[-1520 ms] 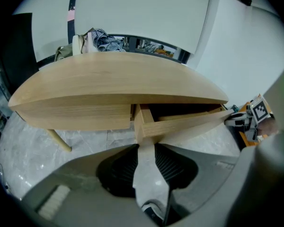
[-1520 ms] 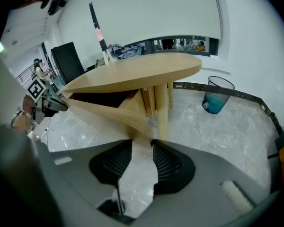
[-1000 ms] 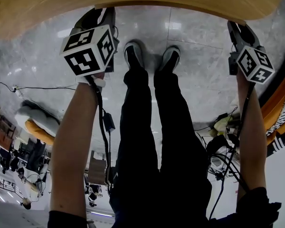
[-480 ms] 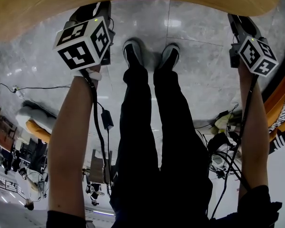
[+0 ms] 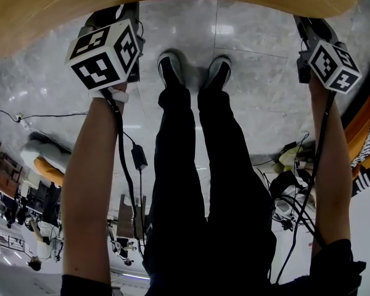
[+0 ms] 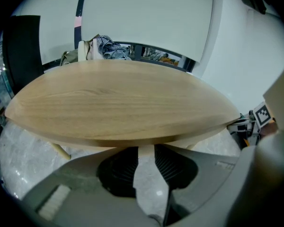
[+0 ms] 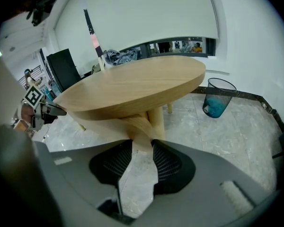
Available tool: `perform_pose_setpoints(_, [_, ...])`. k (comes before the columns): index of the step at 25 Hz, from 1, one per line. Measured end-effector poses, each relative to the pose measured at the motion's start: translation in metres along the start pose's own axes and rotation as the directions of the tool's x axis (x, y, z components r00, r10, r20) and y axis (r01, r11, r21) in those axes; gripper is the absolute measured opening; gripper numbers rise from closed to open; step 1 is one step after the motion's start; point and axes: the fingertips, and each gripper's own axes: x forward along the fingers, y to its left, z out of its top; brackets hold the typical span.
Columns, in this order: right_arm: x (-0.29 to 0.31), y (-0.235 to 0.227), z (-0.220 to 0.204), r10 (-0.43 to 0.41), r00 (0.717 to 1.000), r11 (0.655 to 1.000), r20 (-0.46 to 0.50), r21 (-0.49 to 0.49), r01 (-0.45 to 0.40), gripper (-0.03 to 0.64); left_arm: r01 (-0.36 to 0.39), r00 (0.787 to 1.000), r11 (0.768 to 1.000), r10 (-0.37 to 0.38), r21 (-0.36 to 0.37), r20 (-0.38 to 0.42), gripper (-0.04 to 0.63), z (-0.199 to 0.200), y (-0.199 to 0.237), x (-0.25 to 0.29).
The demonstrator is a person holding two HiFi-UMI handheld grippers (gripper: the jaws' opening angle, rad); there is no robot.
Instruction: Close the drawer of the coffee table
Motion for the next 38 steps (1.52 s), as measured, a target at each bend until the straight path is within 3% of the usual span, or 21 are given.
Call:
perform_pose_setpoints(8, [-0.009,0.004,-0.001,0.007,1.000,0.998,0.023,0.066,-0.008,0.117,-0.018,1.000,1.000,0.018,0.018,-0.003,0.118,-0.007,0.002,-0.008])
perform_pose_setpoints(14, [-0.032,0.043,-0.016,0.076,0.997,0.995,0.008,0.059,-0.076,0.086,-0.017,0.999,0.993,0.014,-0.118,-0.031,0.118,-0.040,-0.005,-0.044])
perform_pose_setpoints(18, [-0.067,0.095,0.007,0.169,0.984,0.981,0.063,0.087,-0.174,0.086,0.051,0.998,0.992,-0.053,-0.114,-0.016,0.118,-0.037,-0.032,-0.086])
perform_pose_setpoints(22, [-0.126,0.147,0.059,0.243,0.954,0.962,0.174,0.085,-0.260,0.086,0.131,0.991,0.989,-0.129,-0.065,0.037,0.118,-0.005,-0.074,-0.146])
perform_pose_setpoints(26, [-0.188,0.175,0.107,0.258,0.925,0.955,0.278,0.074,-0.288,0.081,0.189,0.973,0.982,-0.188,0.007,0.132,0.118,0.044,-0.114,-0.205])
perform_pose_setpoints(29, [-0.229,0.191,0.131,0.269,0.906,0.949,0.326,0.073,-0.308,0.075,0.197,0.959,0.979,-0.205,0.057,0.197,0.118,0.081,-0.133,-0.246])
perform_pose_setpoints(33, [-0.287,0.220,0.155,0.296,0.875,0.934,0.384,0.076,-0.349,0.069,0.207,0.944,0.976,-0.217,0.067,0.249,0.112,0.117,-0.146,-0.296])
perform_pose_setpoints(38, [-0.346,0.235,0.187,0.263,0.869,0.942,0.420,0.083,-0.325,0.036,0.214,0.924,0.974,-0.226,0.074,0.307,0.107,0.156,-0.158,-0.362])
